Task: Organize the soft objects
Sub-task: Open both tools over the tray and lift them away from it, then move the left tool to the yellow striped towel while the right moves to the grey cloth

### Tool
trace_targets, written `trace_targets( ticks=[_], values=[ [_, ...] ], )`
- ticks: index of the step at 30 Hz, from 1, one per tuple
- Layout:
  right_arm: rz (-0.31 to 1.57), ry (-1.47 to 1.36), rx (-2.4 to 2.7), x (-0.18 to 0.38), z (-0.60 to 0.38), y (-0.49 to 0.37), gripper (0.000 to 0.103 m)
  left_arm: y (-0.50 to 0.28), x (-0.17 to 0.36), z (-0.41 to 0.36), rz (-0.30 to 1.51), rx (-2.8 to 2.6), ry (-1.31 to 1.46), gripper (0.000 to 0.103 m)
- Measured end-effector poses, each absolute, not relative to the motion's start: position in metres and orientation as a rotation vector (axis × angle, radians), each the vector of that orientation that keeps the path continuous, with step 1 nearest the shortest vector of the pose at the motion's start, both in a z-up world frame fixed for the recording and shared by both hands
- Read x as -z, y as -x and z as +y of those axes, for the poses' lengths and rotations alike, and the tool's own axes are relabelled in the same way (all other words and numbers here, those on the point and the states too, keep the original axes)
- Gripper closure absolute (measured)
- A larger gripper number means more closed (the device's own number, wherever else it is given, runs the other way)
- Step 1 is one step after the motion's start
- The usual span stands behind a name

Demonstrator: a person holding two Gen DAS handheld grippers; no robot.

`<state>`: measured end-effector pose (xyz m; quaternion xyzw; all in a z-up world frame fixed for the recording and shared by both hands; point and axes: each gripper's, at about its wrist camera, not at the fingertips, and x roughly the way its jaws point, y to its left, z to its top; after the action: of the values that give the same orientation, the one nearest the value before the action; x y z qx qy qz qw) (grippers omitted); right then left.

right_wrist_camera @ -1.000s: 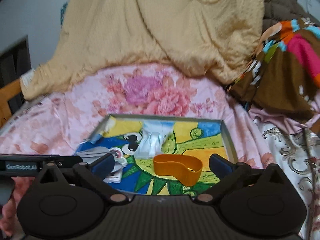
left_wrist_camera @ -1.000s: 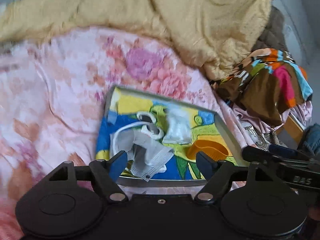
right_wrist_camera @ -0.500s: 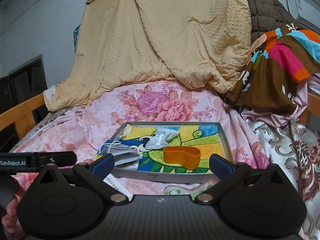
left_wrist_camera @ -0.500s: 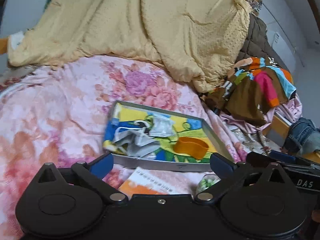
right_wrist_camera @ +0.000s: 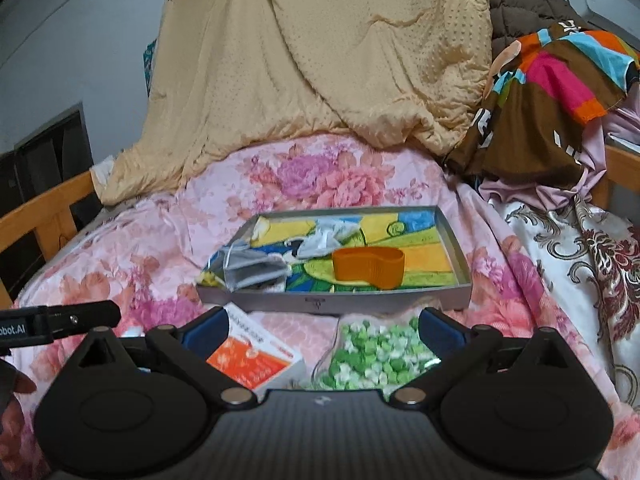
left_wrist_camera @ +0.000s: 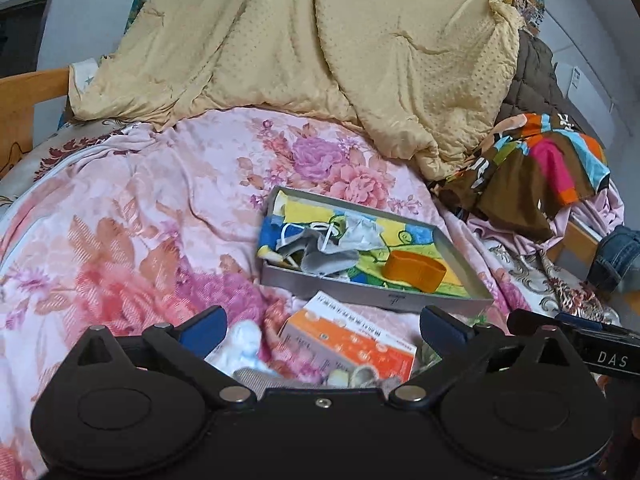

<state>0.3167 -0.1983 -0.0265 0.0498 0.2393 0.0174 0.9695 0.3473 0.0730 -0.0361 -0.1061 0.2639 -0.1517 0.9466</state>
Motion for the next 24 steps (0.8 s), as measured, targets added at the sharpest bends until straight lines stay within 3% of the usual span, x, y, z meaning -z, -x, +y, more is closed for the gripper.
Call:
trace_targets(
  ticks=[24],
  values=[
    [0.551,-0.087,-0.088,0.044,-0.205,-0.277,0.0,-0.329,0.05,0.082,0.56,0.373,0.181,0.001]
  ],
)
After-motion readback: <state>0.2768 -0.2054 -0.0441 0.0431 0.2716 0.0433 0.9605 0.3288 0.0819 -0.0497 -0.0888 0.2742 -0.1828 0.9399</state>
